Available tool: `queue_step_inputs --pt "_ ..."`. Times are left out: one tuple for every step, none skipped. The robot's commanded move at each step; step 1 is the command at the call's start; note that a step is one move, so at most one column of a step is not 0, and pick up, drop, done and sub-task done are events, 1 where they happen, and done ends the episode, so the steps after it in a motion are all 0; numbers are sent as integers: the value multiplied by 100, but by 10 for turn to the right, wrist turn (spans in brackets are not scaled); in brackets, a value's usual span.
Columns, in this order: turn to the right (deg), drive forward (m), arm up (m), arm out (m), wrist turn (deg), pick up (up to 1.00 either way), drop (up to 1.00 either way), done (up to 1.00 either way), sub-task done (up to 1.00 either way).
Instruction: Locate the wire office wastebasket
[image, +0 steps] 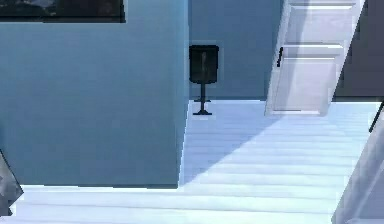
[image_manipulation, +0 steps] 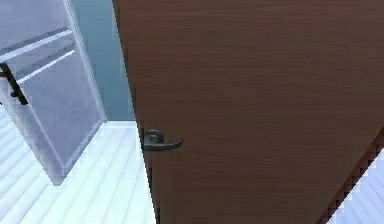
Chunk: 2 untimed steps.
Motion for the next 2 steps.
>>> queue_step_inputs --pt "60 0 0 0 0 0 0 0 0" --pt "0 30 0 0 0 0 0 0 0"
